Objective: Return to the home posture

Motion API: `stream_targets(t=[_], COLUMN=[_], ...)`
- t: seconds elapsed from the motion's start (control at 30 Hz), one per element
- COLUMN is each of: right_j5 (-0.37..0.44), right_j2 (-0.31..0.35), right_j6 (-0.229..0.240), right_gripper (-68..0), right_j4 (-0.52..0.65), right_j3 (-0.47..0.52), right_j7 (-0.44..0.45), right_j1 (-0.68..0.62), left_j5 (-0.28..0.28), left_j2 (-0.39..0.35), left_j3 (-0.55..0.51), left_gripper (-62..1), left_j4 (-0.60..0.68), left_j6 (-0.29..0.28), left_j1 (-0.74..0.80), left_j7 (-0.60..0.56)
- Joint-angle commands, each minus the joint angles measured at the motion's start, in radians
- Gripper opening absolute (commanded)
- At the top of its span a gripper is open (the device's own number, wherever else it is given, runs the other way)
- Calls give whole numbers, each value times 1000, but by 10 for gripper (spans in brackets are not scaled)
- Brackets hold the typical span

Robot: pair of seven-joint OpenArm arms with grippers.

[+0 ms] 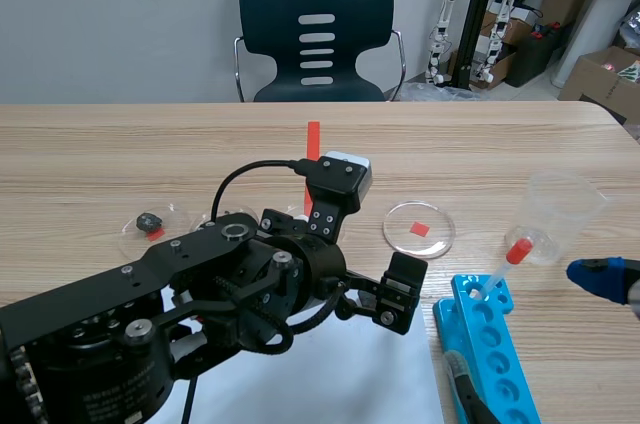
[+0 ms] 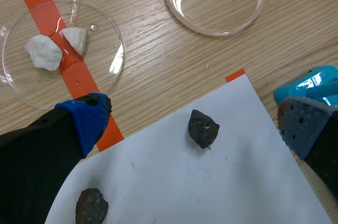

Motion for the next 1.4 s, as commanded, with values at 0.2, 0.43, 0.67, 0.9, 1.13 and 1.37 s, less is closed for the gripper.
stream_targets(t=[0.2, 0.43, 0.67, 0.9, 1.13, 1.37], right_j5=[10, 10, 10, 10, 10, 10], right_j2=[8, 8, 8, 8, 8, 8], right_j6=[-4, -4, -4, -4, -4, -4], right_gripper=[4, 4, 4, 4, 4, 4], right_j4=[2, 2, 2, 2, 2, 2], right_j3=[3, 3, 3, 3, 3, 3], right_j7=[15, 15, 15, 15, 15, 15], right_j1=[-2, -2, -2, -2, -2, -2], left_j5=[2, 2, 37, 72, 73, 79], left_j2=[7, 8, 7, 4, -90, -240], left_j3=[-5, -5, -5, -5, -6, -117], left_gripper=[14, 14, 14, 14, 14, 14], left_j4=[6, 6, 6, 8, 146, 327], left_j6=[-5, -5, -5, -13, -136, -298], left_j1=[-6, -6, -6, -3, 87, 280], left_j7=[-7, -7, -7, -8, -172, -348])
